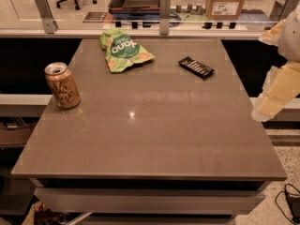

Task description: Move rxbar chocolate near orange can

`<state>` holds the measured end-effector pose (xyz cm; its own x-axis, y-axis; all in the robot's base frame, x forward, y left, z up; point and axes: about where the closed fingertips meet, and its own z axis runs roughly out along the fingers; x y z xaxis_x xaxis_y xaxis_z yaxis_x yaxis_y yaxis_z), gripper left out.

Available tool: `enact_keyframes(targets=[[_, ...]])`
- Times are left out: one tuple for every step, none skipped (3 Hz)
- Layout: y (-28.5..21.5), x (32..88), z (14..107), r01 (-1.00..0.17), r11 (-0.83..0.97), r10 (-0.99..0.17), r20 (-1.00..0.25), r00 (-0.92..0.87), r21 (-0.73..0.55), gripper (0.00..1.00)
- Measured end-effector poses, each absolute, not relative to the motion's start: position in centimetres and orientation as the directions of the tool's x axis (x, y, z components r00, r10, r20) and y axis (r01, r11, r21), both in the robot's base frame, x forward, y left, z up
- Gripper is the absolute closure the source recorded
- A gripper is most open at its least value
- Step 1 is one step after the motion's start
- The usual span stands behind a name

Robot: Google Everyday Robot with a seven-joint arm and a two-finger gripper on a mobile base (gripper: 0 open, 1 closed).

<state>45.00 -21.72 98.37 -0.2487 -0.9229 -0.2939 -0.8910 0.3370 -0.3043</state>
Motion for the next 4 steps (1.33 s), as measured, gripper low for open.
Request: enact_keyframes(targets=[[-22.3,46.3,97.2,-0.83,0.465,-0.856,-0.397,-0.332,-0.308,0.0],[-23.1,48.5,96.0,-0.758,0.579,-0.768,-0.514,-0.384,-0.299,0.0],[-24.0,51.4,95.1,-0.698,0.656,-0.682,-0.623,-0.385,-0.287,0.0],[-24.3,54.9,94.3,-0.677,0.684,-0.627,-0.695,-0.352,-0.274,0.0]])
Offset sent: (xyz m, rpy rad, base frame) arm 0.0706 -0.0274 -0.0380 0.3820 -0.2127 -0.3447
